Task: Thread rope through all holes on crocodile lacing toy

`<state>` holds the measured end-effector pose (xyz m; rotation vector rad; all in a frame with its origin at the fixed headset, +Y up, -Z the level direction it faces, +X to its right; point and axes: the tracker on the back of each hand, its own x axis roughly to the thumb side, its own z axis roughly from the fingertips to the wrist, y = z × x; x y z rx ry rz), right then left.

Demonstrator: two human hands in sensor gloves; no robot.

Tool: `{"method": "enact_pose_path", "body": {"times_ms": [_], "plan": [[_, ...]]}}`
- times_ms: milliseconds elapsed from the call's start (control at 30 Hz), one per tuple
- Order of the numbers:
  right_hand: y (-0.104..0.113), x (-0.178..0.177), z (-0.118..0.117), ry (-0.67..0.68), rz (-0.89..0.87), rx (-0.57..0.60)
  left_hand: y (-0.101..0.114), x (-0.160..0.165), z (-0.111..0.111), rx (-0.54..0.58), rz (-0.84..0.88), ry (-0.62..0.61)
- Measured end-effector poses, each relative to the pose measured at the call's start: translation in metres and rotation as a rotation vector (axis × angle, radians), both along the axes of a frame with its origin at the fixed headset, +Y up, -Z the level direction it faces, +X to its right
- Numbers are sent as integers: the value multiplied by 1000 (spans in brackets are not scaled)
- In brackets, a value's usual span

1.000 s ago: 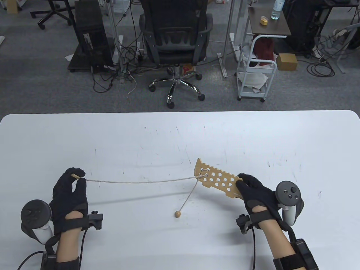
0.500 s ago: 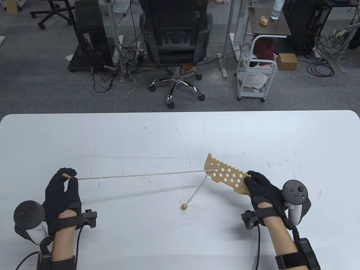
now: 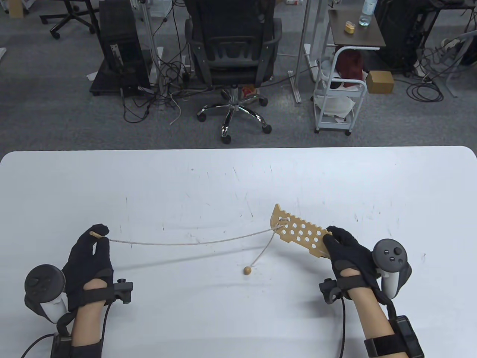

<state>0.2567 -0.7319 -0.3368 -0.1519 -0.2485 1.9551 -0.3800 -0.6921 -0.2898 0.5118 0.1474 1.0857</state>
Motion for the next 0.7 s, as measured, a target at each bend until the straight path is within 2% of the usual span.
{"method": "enact_pose_path", "body": {"times_ms": [700], "plan": [[13, -29, 15, 112, 6, 72, -6, 41, -12, -66, -132, -254]]}}
